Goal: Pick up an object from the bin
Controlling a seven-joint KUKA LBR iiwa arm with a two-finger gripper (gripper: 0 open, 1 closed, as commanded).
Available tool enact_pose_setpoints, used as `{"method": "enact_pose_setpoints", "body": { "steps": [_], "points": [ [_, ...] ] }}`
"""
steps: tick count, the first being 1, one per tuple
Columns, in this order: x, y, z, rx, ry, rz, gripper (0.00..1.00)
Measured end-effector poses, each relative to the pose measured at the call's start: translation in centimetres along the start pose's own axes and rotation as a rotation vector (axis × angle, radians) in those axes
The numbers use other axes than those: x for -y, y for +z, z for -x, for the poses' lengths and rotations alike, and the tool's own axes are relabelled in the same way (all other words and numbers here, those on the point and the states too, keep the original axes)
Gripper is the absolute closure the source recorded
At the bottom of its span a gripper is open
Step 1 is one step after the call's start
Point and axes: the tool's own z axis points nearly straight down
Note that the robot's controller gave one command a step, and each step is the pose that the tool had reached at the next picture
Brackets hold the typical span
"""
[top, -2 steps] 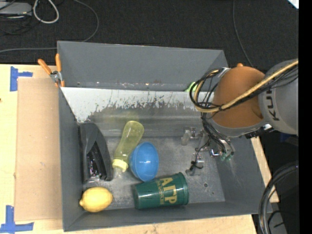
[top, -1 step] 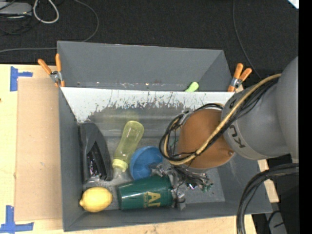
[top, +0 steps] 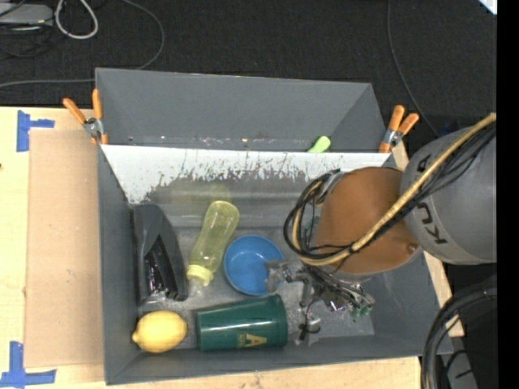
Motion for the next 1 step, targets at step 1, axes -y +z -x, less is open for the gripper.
{"method": "enact_pose_setpoints", "body": {
  "steps": [1],
  "points": [
    [-0.54,3.87,0.15,0.0,-0.46,0.005,0.0]
  ]
}}
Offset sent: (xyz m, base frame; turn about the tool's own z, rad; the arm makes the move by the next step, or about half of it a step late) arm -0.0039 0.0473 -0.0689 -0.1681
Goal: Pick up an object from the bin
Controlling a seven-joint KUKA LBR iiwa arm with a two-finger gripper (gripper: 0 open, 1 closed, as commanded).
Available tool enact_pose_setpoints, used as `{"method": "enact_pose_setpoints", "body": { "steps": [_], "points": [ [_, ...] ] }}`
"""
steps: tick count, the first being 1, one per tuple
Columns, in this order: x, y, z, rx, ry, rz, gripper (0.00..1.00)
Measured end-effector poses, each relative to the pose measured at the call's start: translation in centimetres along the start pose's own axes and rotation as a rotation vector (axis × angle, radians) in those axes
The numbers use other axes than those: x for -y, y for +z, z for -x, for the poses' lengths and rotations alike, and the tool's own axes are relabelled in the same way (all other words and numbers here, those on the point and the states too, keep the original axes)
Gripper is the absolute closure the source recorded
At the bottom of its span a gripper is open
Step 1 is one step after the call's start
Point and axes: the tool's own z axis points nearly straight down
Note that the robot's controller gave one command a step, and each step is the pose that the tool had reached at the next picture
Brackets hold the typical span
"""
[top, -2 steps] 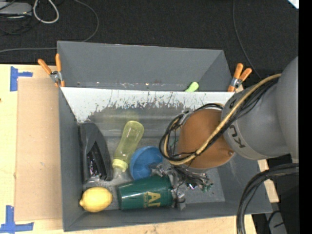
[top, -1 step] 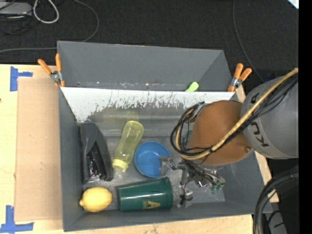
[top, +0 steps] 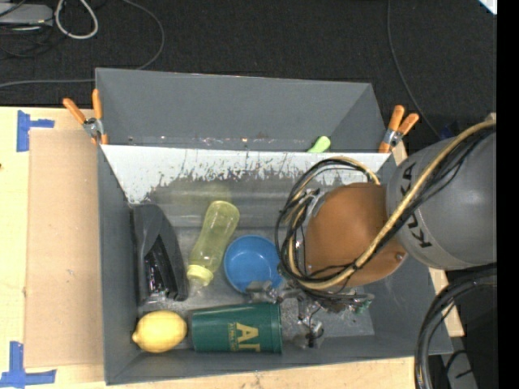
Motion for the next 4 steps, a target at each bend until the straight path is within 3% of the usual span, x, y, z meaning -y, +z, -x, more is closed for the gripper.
{"method": "enact_pose_setpoints", "body": {
  "steps": [1,2,4],
  "points": [
    [-2.5,2.6,3.5,0.027,0.293,-0.02,0.0],
    [-2.9,2.4,4.9,0.035,-0.175,-0.032,1.0],
    [-3.0,0.4,4.8,0.032,-0.172,-0.028,1.0]
  ]
}}
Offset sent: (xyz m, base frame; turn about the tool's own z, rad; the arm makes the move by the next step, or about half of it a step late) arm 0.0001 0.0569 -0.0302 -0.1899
